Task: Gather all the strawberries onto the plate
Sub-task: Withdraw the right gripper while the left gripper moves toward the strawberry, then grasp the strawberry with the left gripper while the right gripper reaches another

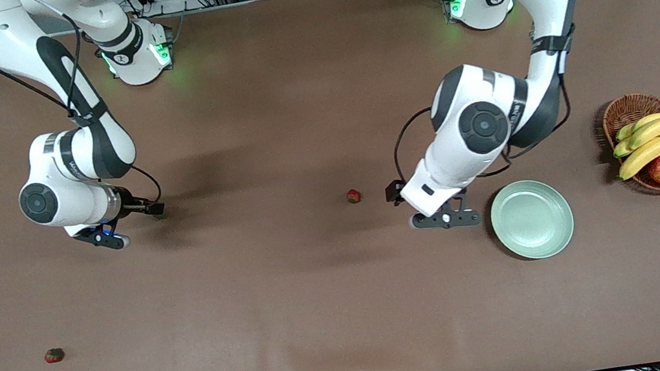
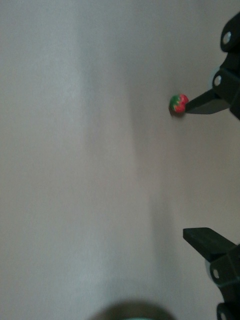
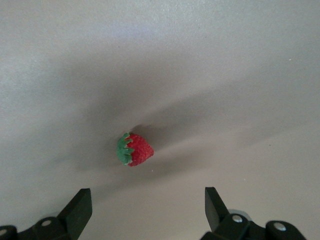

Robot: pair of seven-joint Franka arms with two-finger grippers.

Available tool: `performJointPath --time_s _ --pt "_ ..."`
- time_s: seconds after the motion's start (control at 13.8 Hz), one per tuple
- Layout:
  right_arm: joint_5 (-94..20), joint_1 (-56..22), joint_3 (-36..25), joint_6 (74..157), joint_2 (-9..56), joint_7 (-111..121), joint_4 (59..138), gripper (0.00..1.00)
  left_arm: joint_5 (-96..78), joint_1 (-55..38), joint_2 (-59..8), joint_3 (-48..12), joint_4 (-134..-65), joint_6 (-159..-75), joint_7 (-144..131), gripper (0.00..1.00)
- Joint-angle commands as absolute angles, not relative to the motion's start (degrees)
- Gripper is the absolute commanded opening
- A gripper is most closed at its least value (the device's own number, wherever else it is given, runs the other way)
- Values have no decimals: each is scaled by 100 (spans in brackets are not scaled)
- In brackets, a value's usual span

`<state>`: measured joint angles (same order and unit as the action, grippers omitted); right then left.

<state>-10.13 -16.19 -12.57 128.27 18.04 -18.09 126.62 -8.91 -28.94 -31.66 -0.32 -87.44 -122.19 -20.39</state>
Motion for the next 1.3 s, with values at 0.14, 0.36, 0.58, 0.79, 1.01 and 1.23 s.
performJointPath --time_s 0.14,0.36,0.58,0.79,1.01,1.23 --pt "-1432 -1512 -1160 13463 1740 -1731 12832 100 -993 -3251 -3585 18 -8666 -12787 -2180 100" --pt "-1441 -1547 -1160 13798 1915 -1731 12832 100 -984 -3532 -3805 18 -8675 -13087 -2871 100" --pt "-1450 -1547 -1151 13922 2082 -1731 12832 100 -914 -4060 -3937 53 -8727 -13174 -3479 100" --pt "-1450 -1556 -1125 13913 2153 -1731 12841 100 -809 -4165 -4025 44 -8736 -13184 -3577 100" --pt "-1485 -1573 -1125 13913 2197 -1731 12841 100 -118 -4236 -4139 35 -8833 -13218 -3542 100" --pt "-1494 -1600 -1116 13887 2197 -1731 12841 100 18 -4307 -4271 35 -8815 -13342 -3612 99"
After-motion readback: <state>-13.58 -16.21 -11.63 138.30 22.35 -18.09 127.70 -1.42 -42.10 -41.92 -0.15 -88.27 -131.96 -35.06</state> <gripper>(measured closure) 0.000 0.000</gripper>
